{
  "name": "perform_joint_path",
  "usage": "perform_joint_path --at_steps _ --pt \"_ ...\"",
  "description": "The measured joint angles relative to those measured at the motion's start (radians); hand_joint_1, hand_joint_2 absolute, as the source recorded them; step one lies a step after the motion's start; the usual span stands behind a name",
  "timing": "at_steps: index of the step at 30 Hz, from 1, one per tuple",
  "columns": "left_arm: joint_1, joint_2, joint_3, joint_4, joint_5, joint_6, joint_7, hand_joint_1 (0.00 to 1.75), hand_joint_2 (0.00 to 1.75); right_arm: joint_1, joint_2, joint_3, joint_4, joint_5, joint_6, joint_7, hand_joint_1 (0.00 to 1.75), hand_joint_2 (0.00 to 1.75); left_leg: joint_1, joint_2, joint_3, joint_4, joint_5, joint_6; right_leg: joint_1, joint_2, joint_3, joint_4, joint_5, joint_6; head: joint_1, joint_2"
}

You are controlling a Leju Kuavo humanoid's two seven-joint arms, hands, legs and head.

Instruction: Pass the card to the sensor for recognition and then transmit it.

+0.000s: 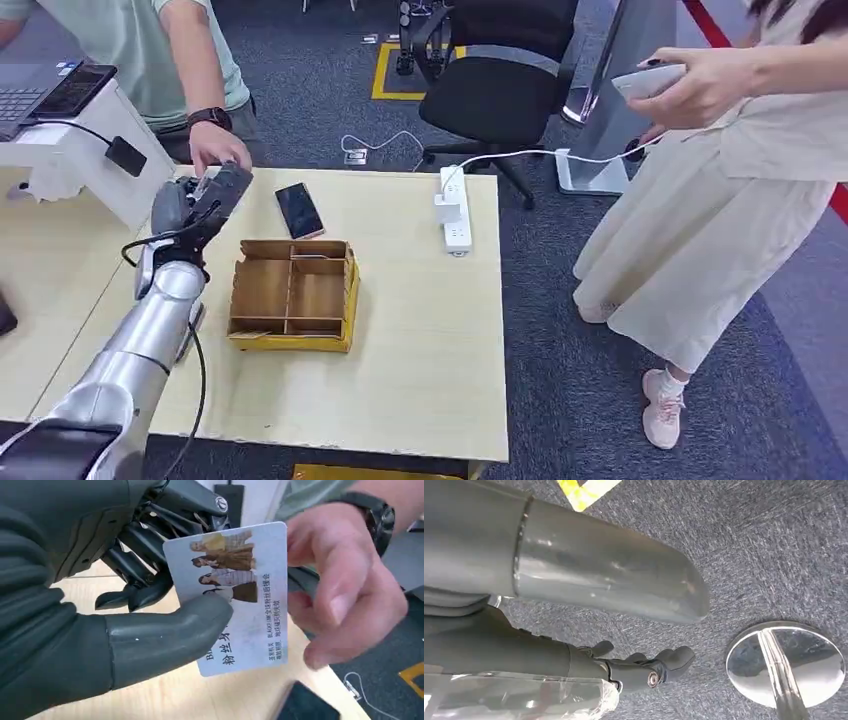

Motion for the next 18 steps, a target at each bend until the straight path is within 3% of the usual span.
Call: perform_joint_path --at_steps 6,12,13,14,18 --pt "-0.072 -0.044 -0.03 0.111 -0.022 0.077 -0.022 1.75 1.75 0.0 0.0 0.006 0.003 -0.009 0.0 0.0 0.0 0.0 0.0 0.0 0.0 0.0 0.0 0.0 0.0 0.0 0.0 0.0 0.0 0.0 0.0 0.0" --pt "-0.098 -0.058 -0.031 0.157 -0.027 0.139 -0.037 1.75 1.75 0.002 0.0 0.008 0.006 -0.015 -0.003 0.0 0.0 0.0 0.0 0.0 0.0 0.0 0.0 0.0 0.0 0.0 0.0 0.0 0.0 0.0 0.0 0.0" --pt "-0.101 -0.059 -0.031 0.16 -0.027 0.142 -0.037 0.14 1.75 0.002 0.0 0.008 0.006 -0.015 -0.003 0.0 0.0 0.0 0.0 0.0 0.0 0.0 0.0 0.0 0.0 0.0 0.0 0.0 0.0 0.0 -0.001 0.0" --pt "-0.103 -0.059 -0.031 0.163 -0.023 0.146 -0.037 0.0 1.75 0.002 0.0 0.008 0.006 -0.015 -0.003 0.0 0.0 0.0 0.0 0.0 0.0 0.0 0.0 0.0 0.0 0.0 0.0 0.0 0.0 0.0 -0.001 0.0" --pt "-0.103 -0.059 -0.031 0.165 -0.017 0.158 -0.038 0.0 1.75 0.002 0.0 0.01 0.006 -0.016 -0.003 0.0 0.0 0.0 0.0 0.0 0.0 0.0 0.0 0.0 0.0 0.0 0.0 0.0 0.0 0.0 -0.001 0.0"
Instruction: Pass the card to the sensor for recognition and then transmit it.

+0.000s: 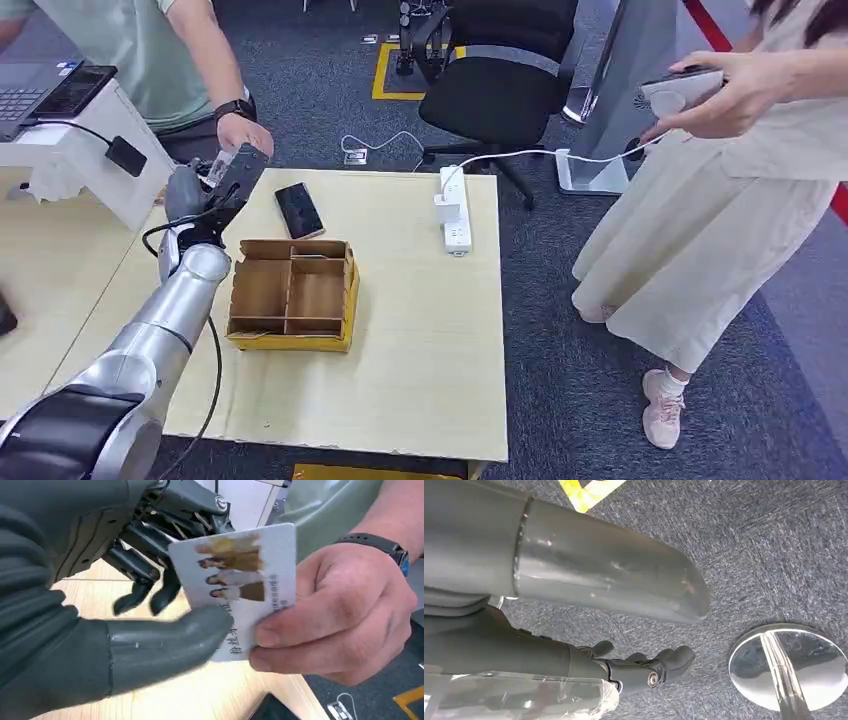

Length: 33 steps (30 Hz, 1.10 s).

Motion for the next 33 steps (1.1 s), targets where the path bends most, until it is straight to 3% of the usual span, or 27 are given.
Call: perform_joint_path --at_steps 19,30,33 --pt "0.022 0.021 0.003 -0.008 0.007 0.069 -0.013 0.0 1.75 -0.001 0.0 0.02 0.0 -0.002 -0.001 0.0 0.0 0.0 0.0 0.0 0.0 0.0 0.0 0.0 0.0 0.0 0.0 0.0 0.0 0.0 0.0 0.0" --pt "0.131 0.071 0.026 -0.155 0.022 0.045 -0.008 0.0 1.75 0.0 0.0 0.023 0.0 -0.011 0.0 0.0 0.0 0.0 0.0 0.0 -0.001 -0.001 0.0 0.0 0.0 0.0 0.0 0.0 0.0 0.0 0.001 0.0" --pt "0.184 0.105 0.042 -0.228 0.007 0.026 0.023 0.0 1.75 0.003 0.0 0.026 0.0 -0.014 0.0 0.0 0.0 0.0 0.0 0.002 0.0 -0.001 0.0 0.0 0.0 0.003 0.0 0.0 0.0 0.0 0.001 0.0"
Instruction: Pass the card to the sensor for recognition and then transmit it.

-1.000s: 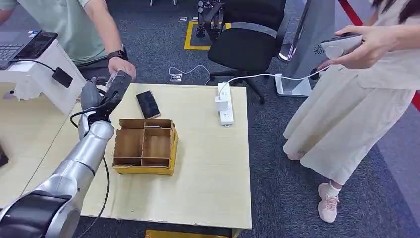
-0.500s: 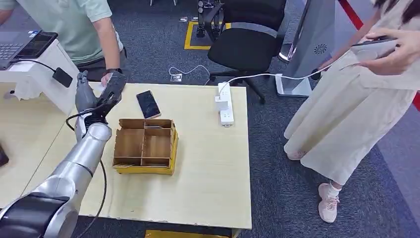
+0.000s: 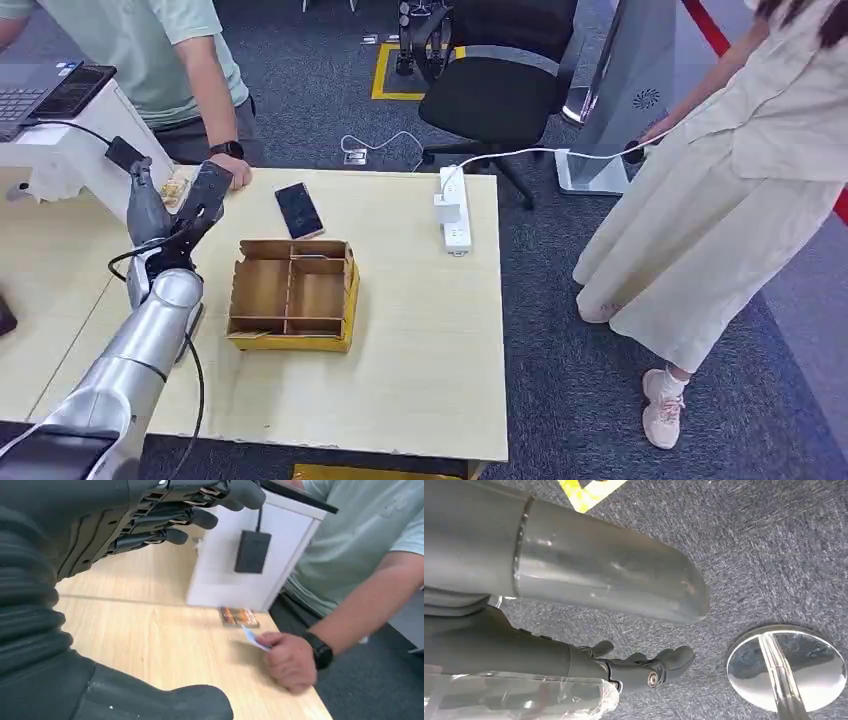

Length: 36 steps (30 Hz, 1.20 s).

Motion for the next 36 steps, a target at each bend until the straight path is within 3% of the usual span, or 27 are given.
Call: perform_joint_path --at_steps 7,14,22,29,36 --pt "0.146 0.088 0.084 -0.199 -0.04 -0.032 0.022 0.0 1.75 0.003 0.0 0.007 -0.002 -0.011 0.003 -0.005 0.0 0.0 0.0 0.0 0.0 -0.001 0.0 0.0 0.0 0.0 -0.001 0.0 0.0 0.0 -0.002 0.0" --pt "0.304 0.146 0.182 -0.374 -0.098 -0.079 0.032 0.0 1.75 0.003 0.0 0.016 -0.003 -0.027 0.004 -0.015 0.0 0.0 0.0 0.0 -0.001 -0.001 0.0 0.0 0.0 0.0 -0.001 0.0 -0.001 0.0 -0.002 0.0" --pt "0.437 0.163 0.273 -0.495 -0.144 -0.108 0.03 0.0 1.75 0.004 0.0 0.023 -0.003 -0.032 0.004 -0.019 0.0 0.0 0.0 0.0 -0.001 -0.001 0.0 0.0 0.0 -0.001 -0.001 0.0 0.0 0.0 -0.001 0.0" --pt "0.49 0.169 0.29 -0.545 -0.16 -0.15 -0.005 0.0 1.75 0.004 0.0 0.025 -0.003 -0.044 0.006 -0.027 0.0 0.0 0.0 0.0 -0.001 -0.001 0.0 0.0 0.0 -0.001 -0.001 0.0 0.0 0.0 -0.001 0.0" --pt "0.621 0.149 0.293 -0.648 -0.2 -0.219 -0.041 0.0 1.75 0.005 0.0 0.025 -0.003 -0.073 0.014 -0.042 0.0 0.0 0.0 0.0 -0.001 -0.001 -0.001 0.0 0.0 -0.001 -0.001 -0.001 -0.001 0.0 -0.002 0.0"
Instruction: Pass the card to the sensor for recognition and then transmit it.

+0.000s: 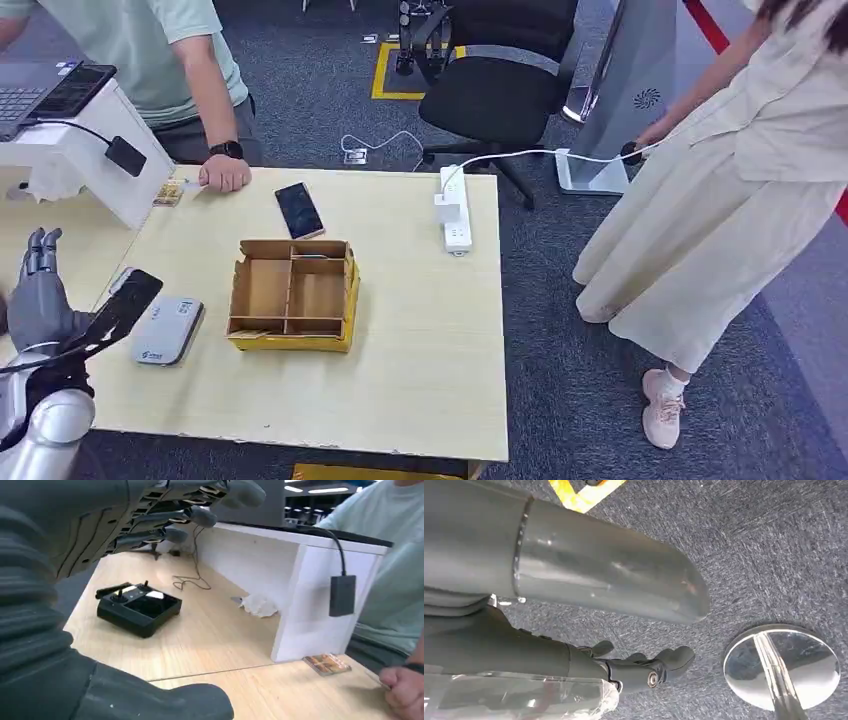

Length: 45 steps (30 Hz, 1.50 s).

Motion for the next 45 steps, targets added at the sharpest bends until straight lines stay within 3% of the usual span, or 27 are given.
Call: perform_joint_path --at_steps 4,10,21,34,45 --pt "0.067 -0.019 -0.005 -0.061 -0.056 -0.013 -0.037 0.0 1.75 0.005 -0.001 0.0 0.0 -0.012 0.0 -0.011 0.0 0.0 0.0 0.0 0.0 0.0 0.0 0.0 0.0 0.0 0.0 0.0 0.0 0.0 0.0 0.0" --pt "0.13 -0.039 -0.039 -0.118 -0.16 -0.016 -0.045 0.0 1.75 0.007 -0.002 0.0 -0.001 -0.021 0.002 -0.015 0.0 0.0 0.0 0.0 0.0 0.0 0.0 0.0 0.0 0.0 0.0 0.0 0.0 0.0 0.001 0.0" --pt "0.172 -0.069 -0.115 -0.148 -0.203 -0.024 -0.048 0.0 1.75 0.008 -0.002 0.0 -0.007 -0.018 0.001 -0.013 0.0 0.0 0.0 0.0 0.0 0.0 0.0 0.0 0.0 -0.001 0.0 0.0 0.0 0.0 0.001 0.0" --pt "0.149 -0.113 -0.198 -0.141 -0.235 -0.025 -0.05 0.0 1.75 0.008 -0.002 0.002 -0.011 -0.01 0.004 0.002 0.0 0.0 0.0 0.0 0.0 0.0 0.0 0.0 0.0 -0.001 0.0 0.0 0.0 0.0 0.0 0.0" --pt "0.068 -0.132 -0.302 -0.052 -0.347 -0.006 -0.054 0.0 1.75 0.008 -0.002 0.012 -0.014 -0.007 0.004 0.003 0.0 0.0 0.0 0.0 0.0 0.0 0.0 0.0 0.0 -0.001 0.0 0.0 0.0 0.0 0.001 0.0"
